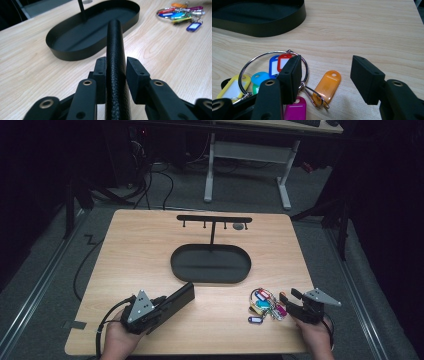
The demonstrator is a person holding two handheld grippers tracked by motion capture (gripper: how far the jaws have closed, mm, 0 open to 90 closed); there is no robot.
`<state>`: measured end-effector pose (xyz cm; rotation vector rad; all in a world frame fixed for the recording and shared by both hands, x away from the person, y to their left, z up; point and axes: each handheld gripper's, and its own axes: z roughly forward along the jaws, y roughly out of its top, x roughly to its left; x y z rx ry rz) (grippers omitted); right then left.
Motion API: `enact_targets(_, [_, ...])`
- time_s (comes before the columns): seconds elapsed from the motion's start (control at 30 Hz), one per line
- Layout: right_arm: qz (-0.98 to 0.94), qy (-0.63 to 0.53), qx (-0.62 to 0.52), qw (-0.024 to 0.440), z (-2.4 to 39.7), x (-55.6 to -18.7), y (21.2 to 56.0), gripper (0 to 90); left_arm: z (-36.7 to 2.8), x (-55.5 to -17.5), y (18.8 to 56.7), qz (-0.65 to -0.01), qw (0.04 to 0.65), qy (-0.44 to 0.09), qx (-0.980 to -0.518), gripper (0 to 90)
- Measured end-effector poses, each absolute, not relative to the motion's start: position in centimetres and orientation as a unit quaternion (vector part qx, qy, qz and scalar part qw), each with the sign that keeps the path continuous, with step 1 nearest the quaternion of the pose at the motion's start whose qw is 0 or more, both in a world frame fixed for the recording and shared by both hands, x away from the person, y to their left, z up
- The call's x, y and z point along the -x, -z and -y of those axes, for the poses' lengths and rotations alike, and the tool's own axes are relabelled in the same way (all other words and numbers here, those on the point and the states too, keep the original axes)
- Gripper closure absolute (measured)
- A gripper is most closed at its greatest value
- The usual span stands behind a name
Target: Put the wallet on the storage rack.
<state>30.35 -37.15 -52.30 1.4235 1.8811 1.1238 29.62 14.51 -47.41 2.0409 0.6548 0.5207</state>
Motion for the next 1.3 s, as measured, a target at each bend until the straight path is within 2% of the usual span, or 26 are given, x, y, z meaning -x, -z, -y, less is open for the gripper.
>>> enact_targets(0.4, [-0.696, -0.416, -0.524, 0.262, 37.2, -30.4, 52.3, 42.7, -13.9, -29.7, 47.7, -0.260, 0.400, -0.222, -0.850, 56.1])
enact_targets(0.73, [-0.694, -0.417, -0.523, 0.266, 37.2, -30.3, 52.2, 42.7, -13.7, -29.8, 47.2, -0.261, 0.369, -0.191, -0.872, 48.4])
enact_targets(1.1, [-0.697, -0.415, -0.522, 0.264, 37.1, -30.4, 52.2, 42.7, -14.2, -30.0, 46.6, -0.269, 0.340, -0.176, -0.884, 49.1])
enact_targets(1.3, [-0.697, -0.416, -0.521, 0.265, 37.1, -30.4, 52.2, 42.7, -14.7, -29.9, 46.2, -0.277, 0.336, -0.166, -0.885, 53.5])
